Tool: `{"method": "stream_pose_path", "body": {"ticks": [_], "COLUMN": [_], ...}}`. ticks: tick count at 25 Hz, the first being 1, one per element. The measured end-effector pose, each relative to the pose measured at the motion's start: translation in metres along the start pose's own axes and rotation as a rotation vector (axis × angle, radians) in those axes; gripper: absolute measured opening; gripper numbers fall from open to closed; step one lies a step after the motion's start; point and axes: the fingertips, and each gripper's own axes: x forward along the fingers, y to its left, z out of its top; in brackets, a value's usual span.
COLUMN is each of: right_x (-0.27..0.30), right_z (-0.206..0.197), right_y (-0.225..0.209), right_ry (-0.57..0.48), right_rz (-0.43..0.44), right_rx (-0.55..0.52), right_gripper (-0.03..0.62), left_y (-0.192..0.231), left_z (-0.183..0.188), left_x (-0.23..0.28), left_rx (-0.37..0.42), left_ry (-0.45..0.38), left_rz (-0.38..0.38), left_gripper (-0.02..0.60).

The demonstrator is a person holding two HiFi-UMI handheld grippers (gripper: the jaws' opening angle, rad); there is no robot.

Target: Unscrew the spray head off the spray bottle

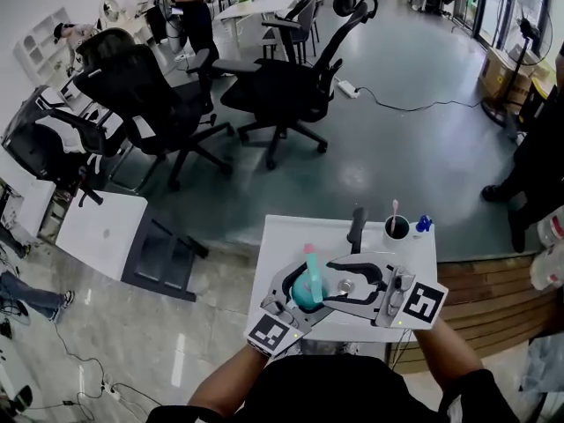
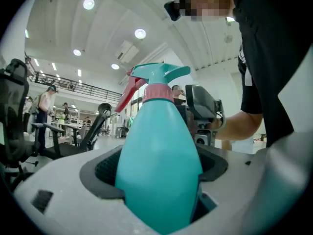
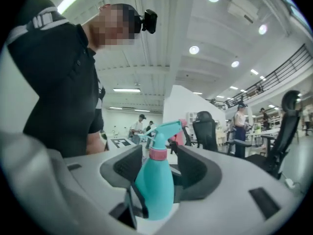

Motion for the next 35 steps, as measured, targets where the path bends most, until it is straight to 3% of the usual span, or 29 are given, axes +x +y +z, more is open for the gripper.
{"method": "stream_pose_path", "body": {"ticks": [2,5,9,17,19,21,26,30,35], "right_x": [-0.002,-0.002,0.008,0.024,0.025,0.024,0.021,0.022,0.018], "right_z": [0.001,-0.004,-0.008,-0.005,-0.004,-0.005,-0.005,-0.002,-0.003], "right_y": [-0.009,-0.016,-0.008,-0.012,-0.012,-0.015,-0.014,-0.008,0.001], "right_ry": [-0.016,0.005,0.038,0.044,0.056,0.071,0.081,0.096,0.073], "right_rz": [-0.114,-0.241,-0.296,-0.423,-0.446,-0.466,-0.440,-0.374,-0.240], "right_rx": [0.026,0.051,0.074,0.141,0.125,0.084,0.061,0.099,0.062], "right_gripper": [0.229,0.229,0.225,0.227,0.215,0.149,0.140,0.138,0.137], "left_y": [0.014,0.031,0.040,0.036,0.033,0.032,0.028,0.018,0.001], "left_z": [-0.004,-0.017,-0.014,0.008,0.009,0.009,0.009,0.006,0.001], "left_x": [-0.003,-0.008,-0.011,-0.003,-0.001,-0.001,-0.001,0.001,0.003], "left_rx": [0.001,0.096,0.154,0.186,0.201,0.204,0.202,0.185,0.165], "left_ry": [0.013,0.022,0.019,0.011,0.003,0.002,0.007,0.012,0.018], "left_rz": [0.071,0.154,0.249,0.341,0.341,0.337,0.301,0.219,0.045], "left_gripper": [0.425,0.425,0.425,0.425,0.425,0.425,0.425,0.425,0.425]}}
